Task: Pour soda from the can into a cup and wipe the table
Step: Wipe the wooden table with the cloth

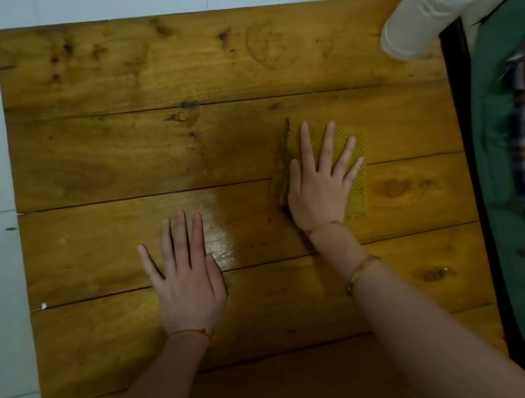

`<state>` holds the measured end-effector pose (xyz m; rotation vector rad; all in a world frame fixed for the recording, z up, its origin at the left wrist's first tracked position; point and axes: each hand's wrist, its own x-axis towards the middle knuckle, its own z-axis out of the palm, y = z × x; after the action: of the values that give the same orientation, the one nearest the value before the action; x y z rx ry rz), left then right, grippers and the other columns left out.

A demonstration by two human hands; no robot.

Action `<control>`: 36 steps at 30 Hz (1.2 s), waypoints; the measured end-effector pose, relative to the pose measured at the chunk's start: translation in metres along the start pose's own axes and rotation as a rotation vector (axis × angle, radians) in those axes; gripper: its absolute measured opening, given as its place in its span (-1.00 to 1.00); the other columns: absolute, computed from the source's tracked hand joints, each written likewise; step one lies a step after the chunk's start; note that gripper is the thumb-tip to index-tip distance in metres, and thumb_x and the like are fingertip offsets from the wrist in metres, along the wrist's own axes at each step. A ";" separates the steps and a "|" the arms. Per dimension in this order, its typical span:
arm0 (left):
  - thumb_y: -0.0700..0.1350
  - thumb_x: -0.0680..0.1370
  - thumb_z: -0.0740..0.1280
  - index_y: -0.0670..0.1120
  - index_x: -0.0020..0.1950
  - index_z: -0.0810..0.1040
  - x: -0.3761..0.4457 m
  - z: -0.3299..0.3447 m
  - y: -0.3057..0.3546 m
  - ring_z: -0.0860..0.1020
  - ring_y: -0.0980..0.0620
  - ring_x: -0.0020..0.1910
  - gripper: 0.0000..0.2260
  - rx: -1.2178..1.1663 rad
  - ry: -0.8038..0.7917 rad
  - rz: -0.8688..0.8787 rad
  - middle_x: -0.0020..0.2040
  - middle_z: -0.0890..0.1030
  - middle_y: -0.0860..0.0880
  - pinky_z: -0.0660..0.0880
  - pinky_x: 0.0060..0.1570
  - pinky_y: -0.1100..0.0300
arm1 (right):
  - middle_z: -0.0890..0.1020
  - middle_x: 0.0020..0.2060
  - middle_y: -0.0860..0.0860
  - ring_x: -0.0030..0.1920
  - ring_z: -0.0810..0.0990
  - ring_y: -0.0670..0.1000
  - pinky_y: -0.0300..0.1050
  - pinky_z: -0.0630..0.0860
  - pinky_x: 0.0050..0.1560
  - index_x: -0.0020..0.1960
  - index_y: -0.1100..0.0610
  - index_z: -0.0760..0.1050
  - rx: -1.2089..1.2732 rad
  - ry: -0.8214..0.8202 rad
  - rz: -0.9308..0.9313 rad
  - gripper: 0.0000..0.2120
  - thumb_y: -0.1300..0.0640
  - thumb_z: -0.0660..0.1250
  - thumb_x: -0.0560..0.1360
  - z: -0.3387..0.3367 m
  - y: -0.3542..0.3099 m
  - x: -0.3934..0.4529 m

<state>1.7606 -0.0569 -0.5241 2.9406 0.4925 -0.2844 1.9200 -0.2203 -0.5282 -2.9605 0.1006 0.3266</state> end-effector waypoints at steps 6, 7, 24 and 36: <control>-0.03 0.63 -0.02 -0.04 0.62 -0.05 -0.001 0.000 0.001 -0.09 -0.06 0.60 -0.45 -0.017 0.009 0.007 0.63 -0.05 -0.05 -0.05 0.48 -0.33 | -0.14 0.58 0.05 0.54 -0.21 0.30 0.39 -0.16 0.46 0.58 -0.11 -0.16 -0.019 -0.005 -0.188 -0.48 -0.12 -0.11 0.66 0.008 -0.021 -0.008; -0.03 0.63 -0.02 -0.04 0.62 -0.04 -0.001 -0.001 0.001 -0.09 -0.06 0.60 -0.45 -0.028 0.010 0.009 0.63 -0.05 -0.04 -0.05 0.48 -0.33 | -0.14 0.58 0.05 0.54 -0.22 0.29 0.38 -0.16 0.47 0.58 -0.11 -0.15 -0.023 -0.015 -0.241 -0.47 -0.12 -0.10 0.65 0.008 -0.020 -0.017; 0.01 0.68 -0.02 -0.04 0.61 0.06 -0.019 -0.005 -0.008 -0.07 -0.02 0.60 -0.52 -0.246 0.063 0.094 0.62 0.04 -0.03 -0.20 0.51 -0.25 | -0.16 0.58 0.03 0.55 -0.25 0.24 0.36 -0.14 0.48 0.57 -0.14 -0.18 -0.005 -0.175 -0.290 -0.42 -0.17 -0.03 0.64 0.033 0.035 -0.235; -0.01 0.51 0.37 -0.02 0.16 0.49 -0.167 0.002 0.044 0.48 -0.01 0.07 -0.74 -0.580 0.051 -0.220 0.06 0.51 0.01 0.52 0.07 -0.04 | 0.19 0.52 0.03 0.53 0.09 0.05 0.01 0.11 0.53 0.52 0.01 0.17 0.400 -0.192 -0.139 -0.48 -0.08 0.10 0.60 -0.007 0.076 -0.279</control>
<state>1.6197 -0.1497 -0.4866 2.3373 0.7590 -0.0699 1.6435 -0.2829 -0.4717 -2.5121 -0.0576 0.5033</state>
